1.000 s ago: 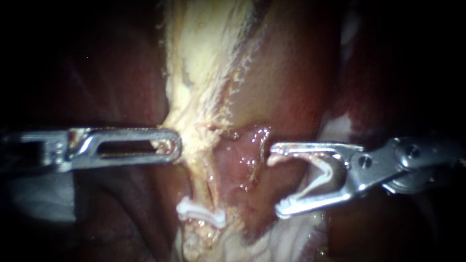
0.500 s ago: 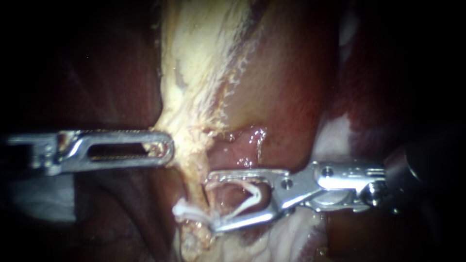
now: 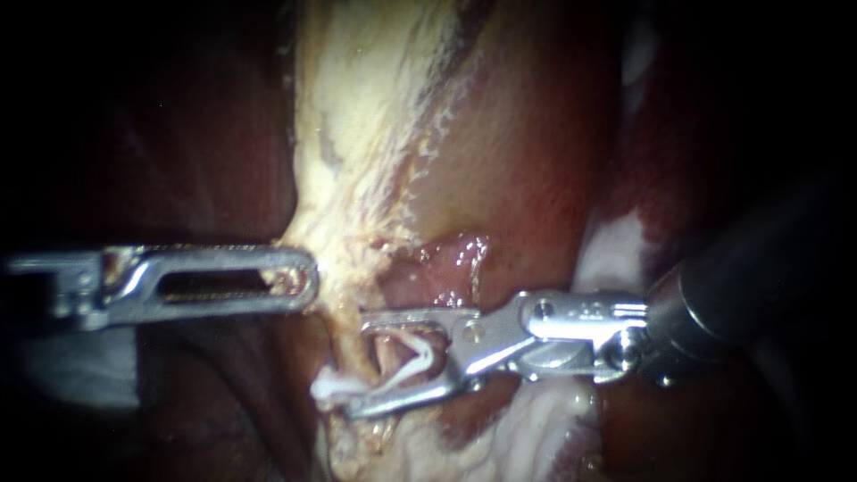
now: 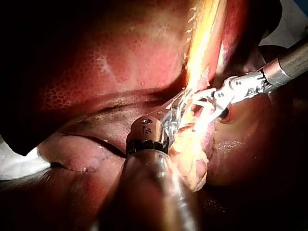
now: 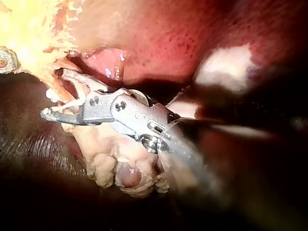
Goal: Clipping third clip left tube
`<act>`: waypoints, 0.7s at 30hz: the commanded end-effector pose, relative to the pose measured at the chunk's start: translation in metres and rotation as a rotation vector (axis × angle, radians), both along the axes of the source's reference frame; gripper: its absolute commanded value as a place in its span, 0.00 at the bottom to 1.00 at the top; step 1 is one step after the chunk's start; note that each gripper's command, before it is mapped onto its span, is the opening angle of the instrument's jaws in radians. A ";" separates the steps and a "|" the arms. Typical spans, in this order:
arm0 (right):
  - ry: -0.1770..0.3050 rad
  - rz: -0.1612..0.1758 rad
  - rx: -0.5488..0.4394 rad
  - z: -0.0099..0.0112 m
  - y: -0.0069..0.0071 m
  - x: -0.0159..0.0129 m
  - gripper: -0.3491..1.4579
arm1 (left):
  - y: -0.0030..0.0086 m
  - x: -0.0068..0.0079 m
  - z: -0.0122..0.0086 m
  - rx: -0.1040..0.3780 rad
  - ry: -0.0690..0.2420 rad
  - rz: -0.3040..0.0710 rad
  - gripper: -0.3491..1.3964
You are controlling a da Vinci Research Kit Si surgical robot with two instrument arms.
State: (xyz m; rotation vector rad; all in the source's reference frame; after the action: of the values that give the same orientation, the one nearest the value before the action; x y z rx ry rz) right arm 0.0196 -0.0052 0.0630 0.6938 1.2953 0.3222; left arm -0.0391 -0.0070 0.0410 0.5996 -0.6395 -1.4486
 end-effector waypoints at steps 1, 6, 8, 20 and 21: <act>0.005 -0.006 0.004 -0.0001 -0.0001 0.0003 0.52 | 0.0000 0.0000 0.0000 0.000 0.000 0.000 0.00; 0.032 -0.037 0.028 -0.0009 -0.0007 0.0008 0.52 | 0.0000 0.0000 0.0000 0.000 0.000 0.000 0.00; 0.053 -0.050 0.042 -0.0015 -0.0009 0.0007 0.52 | 0.0000 0.0000 0.0001 0.000 0.000 0.000 0.00; 0.131 -0.079 0.098 -0.0027 -0.0011 0.0027 0.51 | 0.0000 0.0000 0.0002 -0.001 0.000 0.000 0.00; 0.133 -0.078 0.098 -0.0027 -0.0011 0.0029 0.51 | -0.0001 0.0000 0.0003 -0.001 0.000 0.000 0.00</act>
State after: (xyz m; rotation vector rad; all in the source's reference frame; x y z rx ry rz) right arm 0.0227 -0.0063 0.0602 0.8596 1.3820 0.2810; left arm -0.0391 -0.0070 0.0412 0.5986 -0.6400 -1.4486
